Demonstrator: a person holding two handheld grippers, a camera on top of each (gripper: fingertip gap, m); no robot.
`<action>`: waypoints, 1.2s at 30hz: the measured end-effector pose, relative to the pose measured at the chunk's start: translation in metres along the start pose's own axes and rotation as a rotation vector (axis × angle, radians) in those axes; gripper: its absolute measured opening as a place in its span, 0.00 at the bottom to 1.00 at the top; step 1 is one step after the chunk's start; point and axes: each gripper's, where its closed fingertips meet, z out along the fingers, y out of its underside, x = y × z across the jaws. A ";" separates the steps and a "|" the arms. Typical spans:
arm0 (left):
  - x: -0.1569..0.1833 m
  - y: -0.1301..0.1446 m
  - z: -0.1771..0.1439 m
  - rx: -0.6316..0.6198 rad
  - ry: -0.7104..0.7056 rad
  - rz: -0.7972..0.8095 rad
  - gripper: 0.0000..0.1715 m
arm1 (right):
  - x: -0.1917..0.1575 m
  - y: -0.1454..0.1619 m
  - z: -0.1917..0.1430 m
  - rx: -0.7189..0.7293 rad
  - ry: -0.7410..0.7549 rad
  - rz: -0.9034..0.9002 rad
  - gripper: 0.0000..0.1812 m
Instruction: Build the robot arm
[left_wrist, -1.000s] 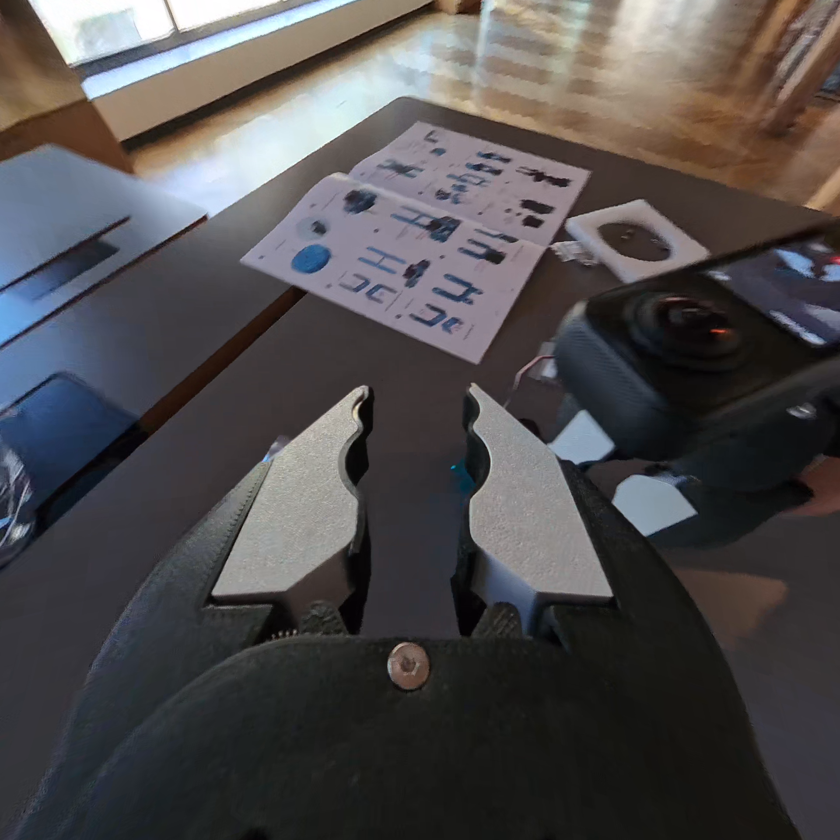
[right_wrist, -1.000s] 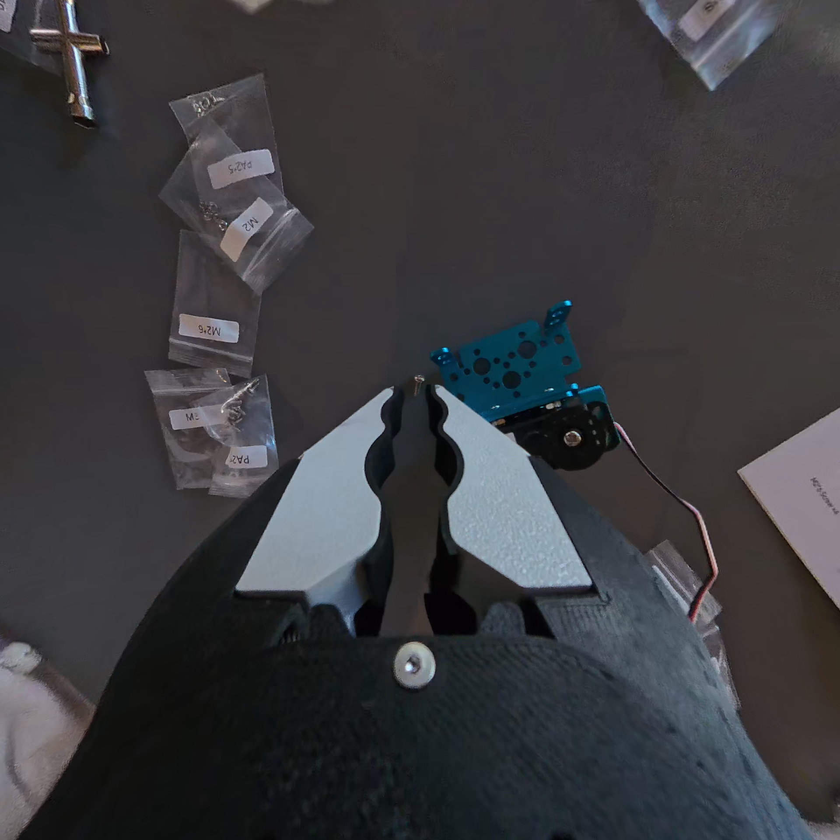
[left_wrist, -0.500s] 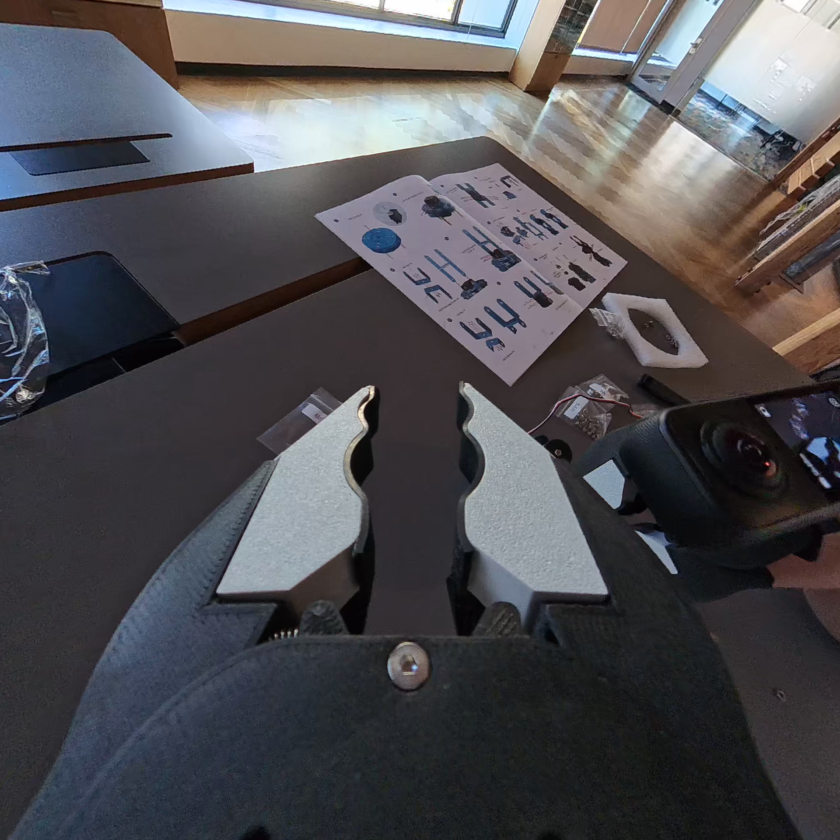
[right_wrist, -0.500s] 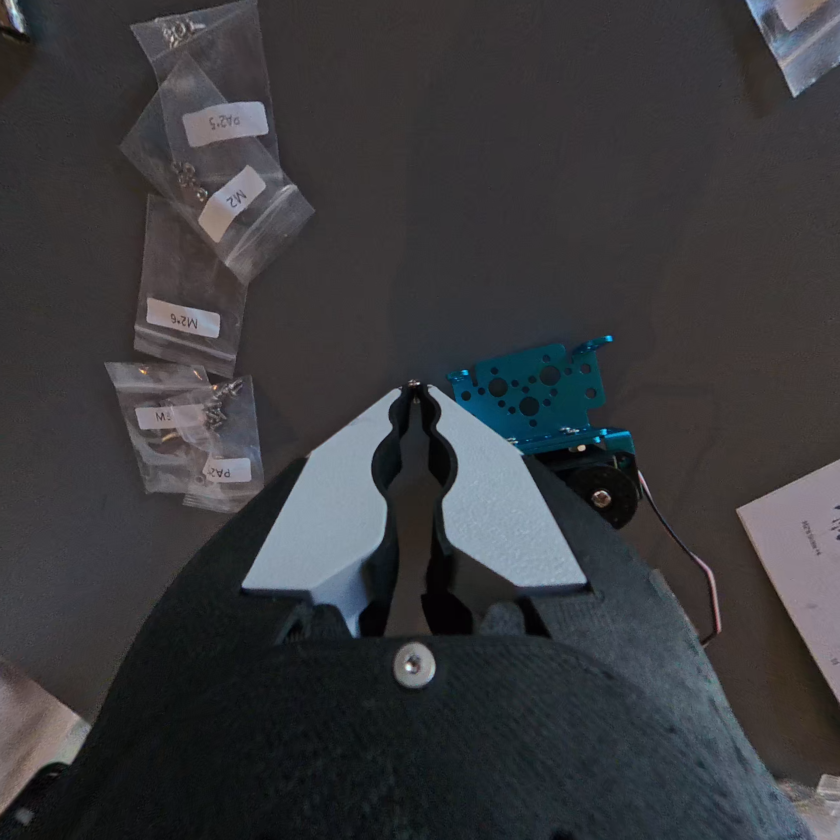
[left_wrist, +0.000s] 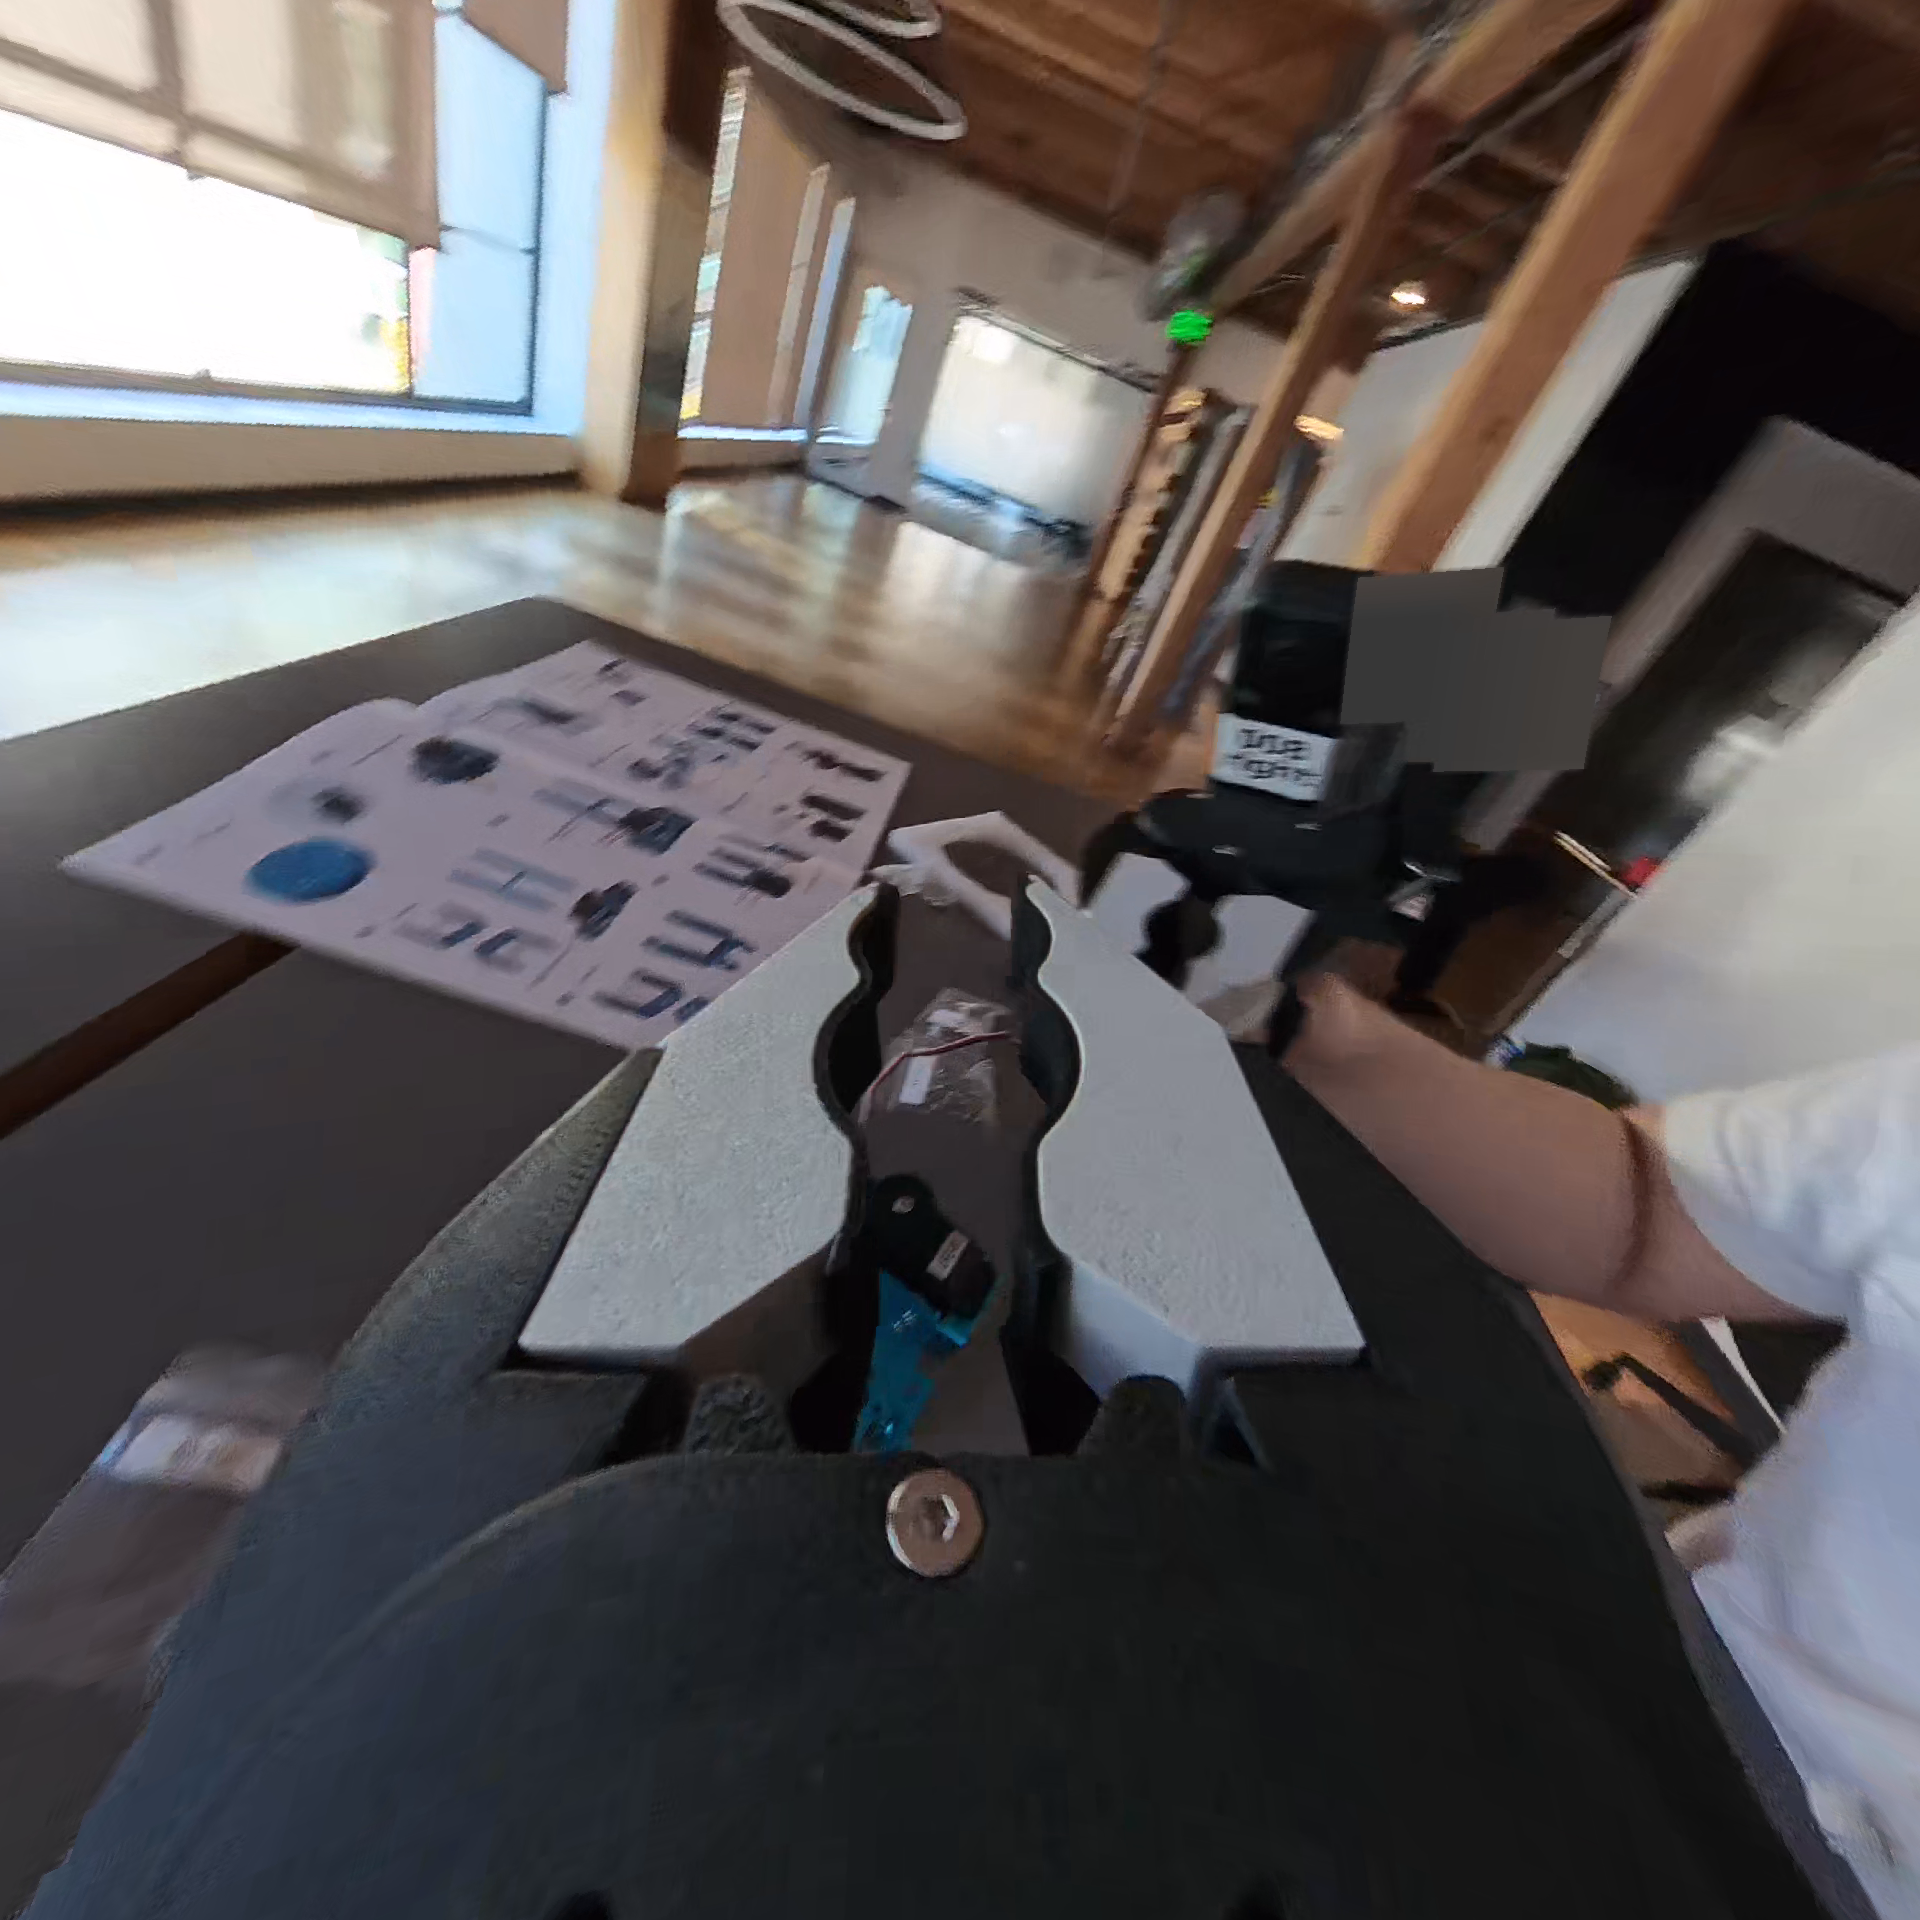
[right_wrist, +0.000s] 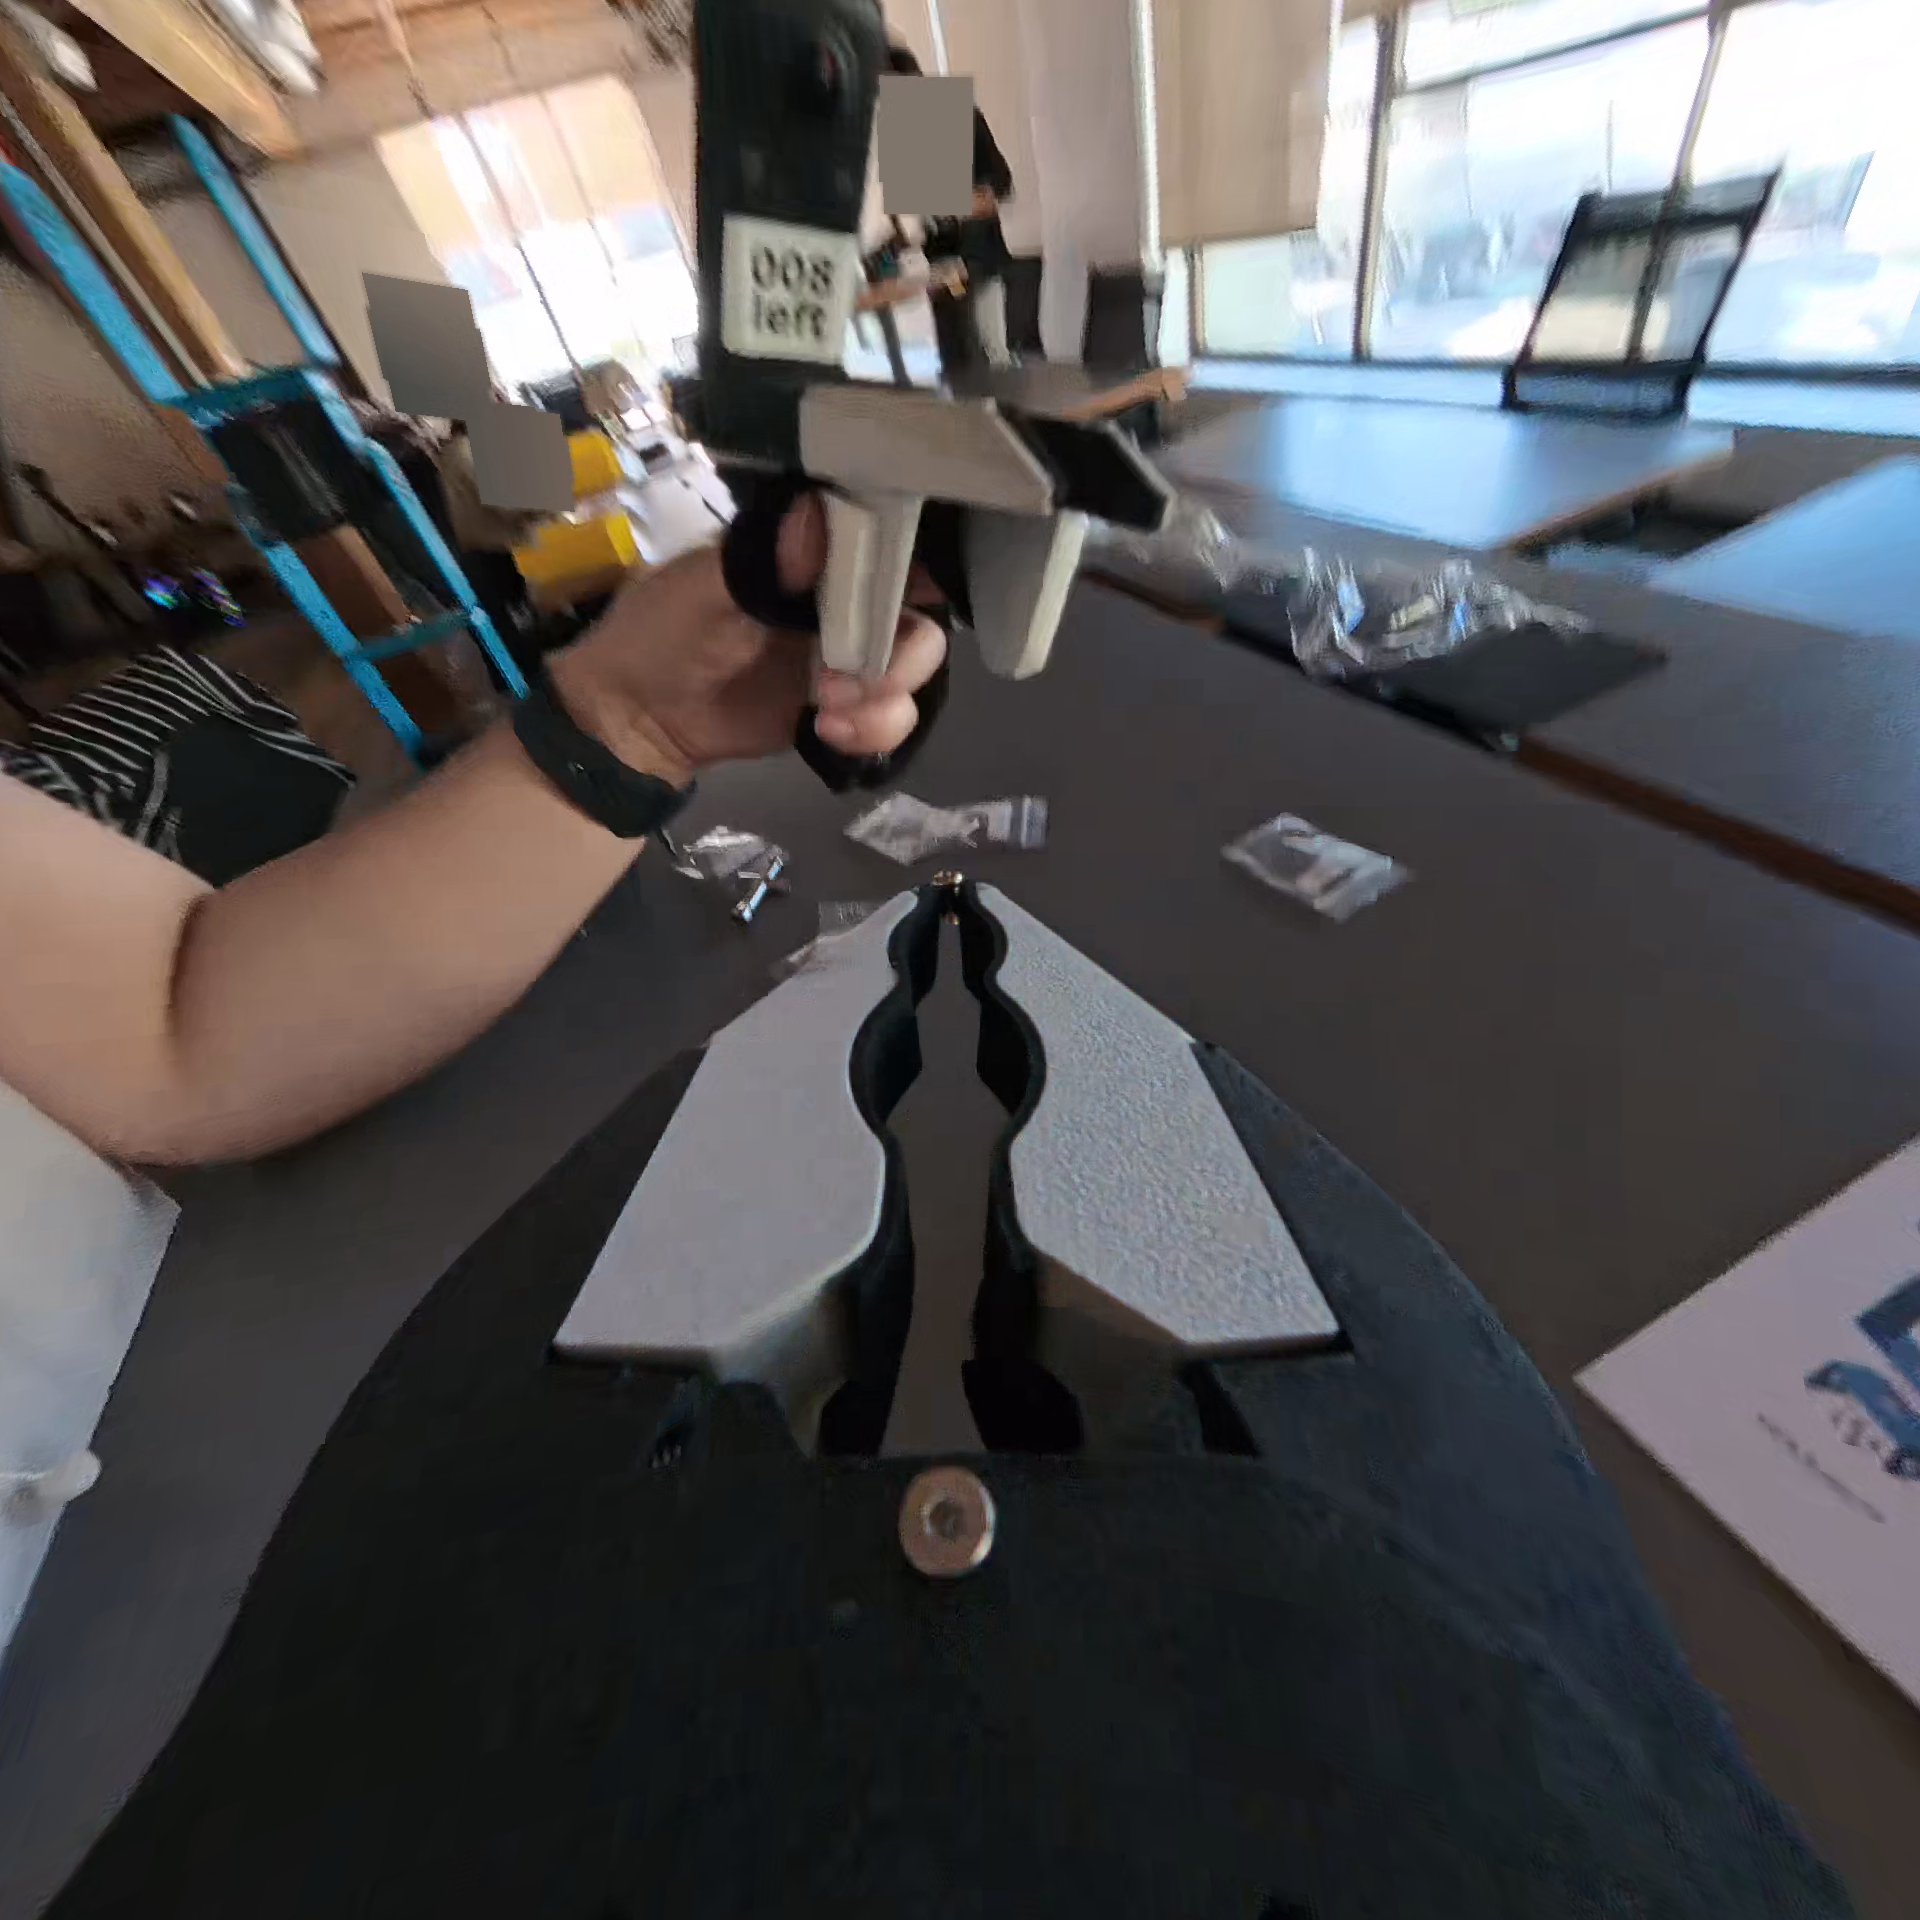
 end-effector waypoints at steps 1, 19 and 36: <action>0.009 0.003 0.005 -0.015 0.048 0.025 0.11 | 0.001 0.000 -0.001 0.027 -0.023 -0.014 0.02; 0.036 0.094 0.008 -0.038 0.127 -0.203 0.08 | 0.007 0.041 -0.003 -0.025 0.140 -0.229 0.02; 0.023 0.125 0.009 -0.222 -0.033 -0.066 0.08 | 0.011 0.069 -0.002 -0.187 0.212 -0.513 0.02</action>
